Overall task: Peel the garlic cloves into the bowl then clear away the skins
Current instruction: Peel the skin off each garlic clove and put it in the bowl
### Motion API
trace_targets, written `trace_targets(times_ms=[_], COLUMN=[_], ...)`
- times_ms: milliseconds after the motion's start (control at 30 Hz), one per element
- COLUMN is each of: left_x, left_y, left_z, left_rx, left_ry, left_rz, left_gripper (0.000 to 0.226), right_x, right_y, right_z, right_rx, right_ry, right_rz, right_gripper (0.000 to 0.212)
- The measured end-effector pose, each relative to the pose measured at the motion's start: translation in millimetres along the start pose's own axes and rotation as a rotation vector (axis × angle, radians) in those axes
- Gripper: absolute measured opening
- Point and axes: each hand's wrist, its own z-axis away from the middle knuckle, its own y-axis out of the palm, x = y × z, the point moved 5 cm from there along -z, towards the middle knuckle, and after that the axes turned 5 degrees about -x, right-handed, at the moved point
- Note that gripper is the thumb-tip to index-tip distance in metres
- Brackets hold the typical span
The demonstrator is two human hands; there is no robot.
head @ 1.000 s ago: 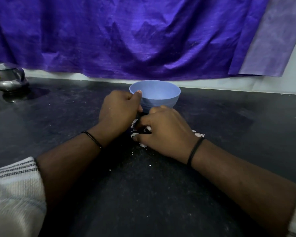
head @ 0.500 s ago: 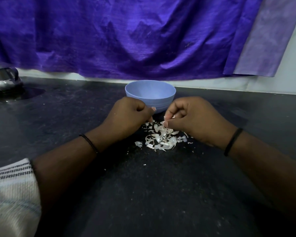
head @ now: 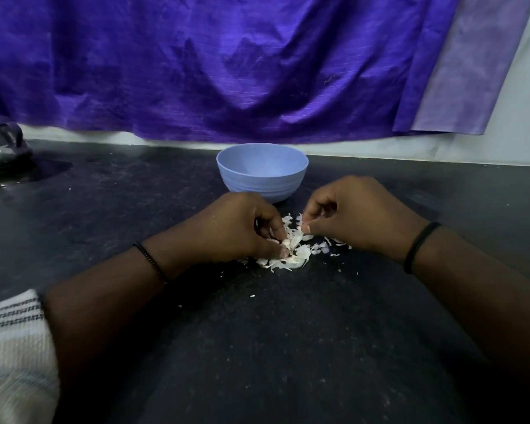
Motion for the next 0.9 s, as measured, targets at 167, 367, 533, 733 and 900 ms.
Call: trace_targets(times_ms=[167, 367, 533, 733, 900], left_x=[0, 6, 3, 0, -5], left_y=[-1, -4, -5, -7, -11], left_z=[-1, -3, -2, 0, 1], left_rx=[0.011, -0.048, -0.119, -0.191, -0.300], left_ry=[-0.006, -0.001, 0.030, 0.057, 0.097], left_rz=[-0.006, -0.045, -0.005, 0.041, 0.139], left_gripper=[0.013, 0.011, 0.008, 0.005, 0.008], right_x=[2, 5, 6, 6, 3], right_y=[10, 7, 8, -3, 3], right_z=[2, 2, 1, 0, -1], right_rx=[0.117, 0.136, 0.070, -0.090, -0.071], right_ry=[-0.004, 0.010, 0.063, 0.121, 0.193], right_rz=[0.049, 0.055, -0.193, -0.262, -0.450], right_gripper=[0.026, 0.019, 0.014, 0.016, 0.022])
